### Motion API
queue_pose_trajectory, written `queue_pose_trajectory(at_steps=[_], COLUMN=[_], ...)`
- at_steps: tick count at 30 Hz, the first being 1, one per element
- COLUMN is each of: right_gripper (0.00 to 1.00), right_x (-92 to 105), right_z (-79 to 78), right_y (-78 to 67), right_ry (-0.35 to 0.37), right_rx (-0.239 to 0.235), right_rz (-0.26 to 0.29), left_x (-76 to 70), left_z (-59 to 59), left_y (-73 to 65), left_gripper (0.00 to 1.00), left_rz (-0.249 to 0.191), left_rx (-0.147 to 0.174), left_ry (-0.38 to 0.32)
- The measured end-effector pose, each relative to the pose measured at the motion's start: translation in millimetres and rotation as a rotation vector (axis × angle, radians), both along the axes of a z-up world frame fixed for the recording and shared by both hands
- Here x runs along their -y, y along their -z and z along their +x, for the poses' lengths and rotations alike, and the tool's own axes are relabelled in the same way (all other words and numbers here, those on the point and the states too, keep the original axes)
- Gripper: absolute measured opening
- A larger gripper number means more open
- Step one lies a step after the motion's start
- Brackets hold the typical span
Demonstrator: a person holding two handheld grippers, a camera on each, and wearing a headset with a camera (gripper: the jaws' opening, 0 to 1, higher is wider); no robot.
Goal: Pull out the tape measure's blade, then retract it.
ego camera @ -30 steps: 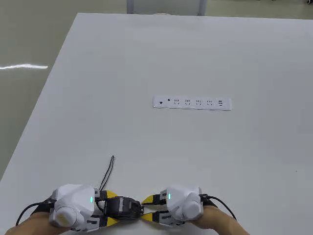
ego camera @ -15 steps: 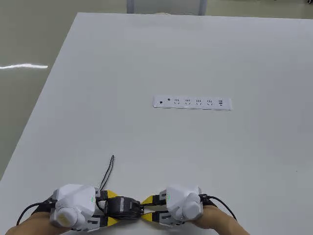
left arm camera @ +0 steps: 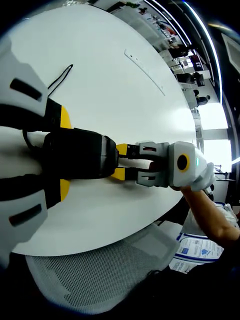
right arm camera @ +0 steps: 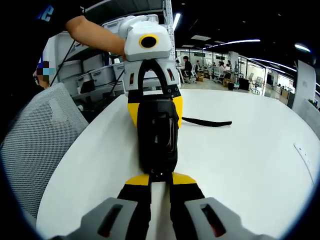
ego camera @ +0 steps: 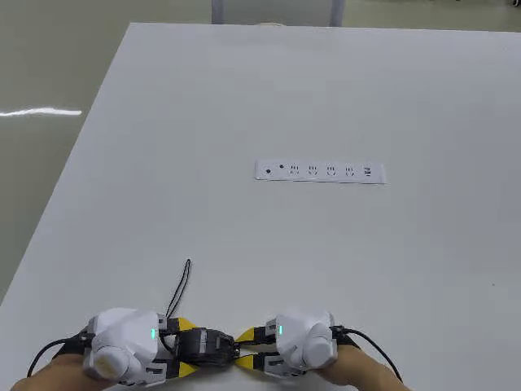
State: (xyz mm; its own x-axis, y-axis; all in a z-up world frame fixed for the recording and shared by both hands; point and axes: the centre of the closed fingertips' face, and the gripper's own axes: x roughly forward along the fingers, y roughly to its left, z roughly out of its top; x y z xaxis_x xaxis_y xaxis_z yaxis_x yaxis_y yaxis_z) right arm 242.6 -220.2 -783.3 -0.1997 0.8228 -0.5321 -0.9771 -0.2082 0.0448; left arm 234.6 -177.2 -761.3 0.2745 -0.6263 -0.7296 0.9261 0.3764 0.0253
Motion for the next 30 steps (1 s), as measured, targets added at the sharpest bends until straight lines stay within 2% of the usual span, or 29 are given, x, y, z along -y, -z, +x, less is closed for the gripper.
queue_pose_trajectory(at_steps=[5, 14, 30], right_gripper=[0.10, 0.09, 0.09], right_x=[0.1, 0.7, 2.0], right_z=[-0.6, -0.1, -0.6], right_y=[-0.5, -1.1, -3.0], right_ry=[-0.003, -0.024, -0.027], right_rx=[-0.019, -0.007, -0.016], right_rz=[-0.007, -0.009, 0.001], left_x=[-0.4, -1.1, -2.0], left_z=[-0.5, -0.7, -0.9], left_y=[0.3, -0.1, -0.3], left_gripper=[0.28, 0.28, 0.28], left_rz=[0.002, -0.005, -0.008], left_rx=[-0.001, -0.006, -0.012], left_ry=[0.001, -0.007, -0.014])
